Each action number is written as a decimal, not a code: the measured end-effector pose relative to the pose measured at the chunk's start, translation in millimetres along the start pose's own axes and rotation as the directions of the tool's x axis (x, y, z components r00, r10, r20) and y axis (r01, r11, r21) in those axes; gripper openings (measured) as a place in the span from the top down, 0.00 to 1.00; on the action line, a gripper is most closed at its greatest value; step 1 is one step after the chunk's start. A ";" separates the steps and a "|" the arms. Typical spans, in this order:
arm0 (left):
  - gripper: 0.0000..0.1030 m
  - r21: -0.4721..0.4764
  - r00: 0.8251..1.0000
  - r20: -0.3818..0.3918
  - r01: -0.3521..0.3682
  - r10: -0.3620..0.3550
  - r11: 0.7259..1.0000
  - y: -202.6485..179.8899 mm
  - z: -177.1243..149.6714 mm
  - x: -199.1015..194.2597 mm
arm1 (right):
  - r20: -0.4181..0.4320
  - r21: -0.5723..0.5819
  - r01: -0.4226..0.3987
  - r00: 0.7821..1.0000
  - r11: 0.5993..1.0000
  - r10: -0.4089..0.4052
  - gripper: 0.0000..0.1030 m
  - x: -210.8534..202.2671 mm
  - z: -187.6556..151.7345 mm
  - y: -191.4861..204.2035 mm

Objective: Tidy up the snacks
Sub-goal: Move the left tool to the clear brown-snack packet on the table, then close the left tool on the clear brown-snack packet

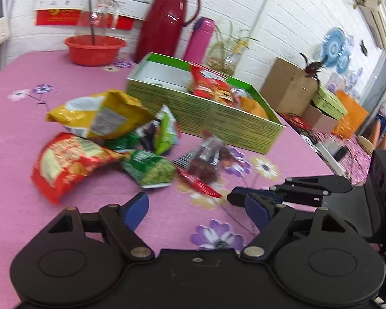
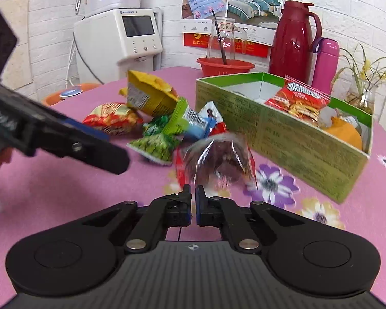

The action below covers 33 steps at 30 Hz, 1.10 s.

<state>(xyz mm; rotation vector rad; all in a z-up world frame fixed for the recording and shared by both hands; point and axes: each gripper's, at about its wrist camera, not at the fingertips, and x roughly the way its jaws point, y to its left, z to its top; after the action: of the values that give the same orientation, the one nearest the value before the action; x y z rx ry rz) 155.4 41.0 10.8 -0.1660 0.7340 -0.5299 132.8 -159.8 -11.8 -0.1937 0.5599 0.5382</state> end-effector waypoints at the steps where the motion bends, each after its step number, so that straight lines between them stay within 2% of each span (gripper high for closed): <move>1: 0.00 0.006 1.000 -0.005 0.011 -0.011 1.000 -4.3 0.1 3.1 | 0.001 0.002 -0.003 1.000 1.000 0.003 0.96 -6.2 -4.5 0.0; 3: 0.00 0.020 1.000 -0.007 0.027 -0.027 0.999 -13.8 3.9 11.6 | 0.003 0.005 -0.009 1.000 1.000 0.009 0.93 -15.4 -11.3 -0.5; 4: 0.00 0.026 0.999 -0.002 0.032 -0.032 0.999 -18.2 7.2 15.6 | 0.005 0.013 -0.007 1.000 1.000 0.007 0.83 -17.9 -12.9 -1.2; 5: 0.00 0.034 0.999 0.006 0.039 -0.039 0.999 -22.9 11.4 20.3 | 0.012 0.026 -0.004 1.000 1.000 0.004 0.69 -19.5 -13.8 -2.5; 6: 0.00 0.043 0.999 0.016 0.043 -0.044 0.998 -27.7 17.8 26.3 | 0.025 0.037 0.000 1.000 0.999 -0.001 0.63 -20.7 -14.5 -4.7; 8: 0.00 0.084 0.999 0.036 0.021 -0.024 0.996 -36.3 29.3 39.5 | 0.047 0.063 0.009 0.999 0.998 -0.012 0.34 -21.6 -14.8 -8.4; 10: 0.00 0.112 0.999 0.048 -0.011 0.005 0.994 -40.5 38.9 54.5 | 0.064 0.092 0.011 0.998 0.996 -0.017 0.22 -22.4 -15.7 -12.6; 13: 0.00 0.121 0.998 0.040 -0.044 0.039 0.992 -37.7 50.5 76.6 | 0.074 0.115 0.015 0.997 0.993 -0.024 0.19 -23.8 -17.8 -18.3; 16: 0.00 0.105 0.998 -0.012 -0.064 0.066 0.992 -29.4 52.9 92.3 | 0.071 0.148 0.022 0.997 0.989 -0.033 0.09 -24.9 -20.2 -25.0; 18: 0.00 0.075 0.998 -0.063 -0.021 0.025 0.997 -24.9 47.1 95.9 | 0.071 0.183 -0.002 0.997 0.983 -0.011 0.08 -27.2 -22.6 -32.6; 19: 0.04 0.061 0.996 -0.087 0.003 0.002 0.998 -24.5 43.9 97.1 | 0.065 0.199 -0.005 0.998 0.980 -0.008 0.06 -26.8 -22.8 -35.5; 22: 0.05 0.016 0.980 -0.154 0.128 -0.124 0.992 -29.5 33.8 94.4 | 0.028 0.219 -0.024 0.999 0.975 0.019 0.06 -22.7 -22.6 -39.1; 26: 0.04 0.055 0.991 -0.111 0.085 -0.079 0.995 -35.2 30.7 82.5 | 0.023 0.177 0.013 1.000 0.984 -0.017 0.06 -20.2 -20.0 -34.0; 30: 0.01 -0.023 0.991 -0.088 0.098 -0.100 0.995 -28.9 32.7 77.5 | 0.019 0.130 0.042 0.999 0.991 -0.045 0.06 -15.9 -12.8 -36.0; 33: 0.00 -0.034 0.994 -0.075 0.083 -0.085 0.996 -30.7 32.4 79.4 | 0.024 0.103 0.063 0.998 0.993 -0.066 0.03 -10.9 -5.5 -40.6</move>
<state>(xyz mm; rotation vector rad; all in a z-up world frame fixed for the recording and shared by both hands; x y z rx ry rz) 214.1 -27.4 -2.6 -0.2071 0.8129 -0.6075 144.2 -200.5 -9.1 -0.1069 0.5513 0.4478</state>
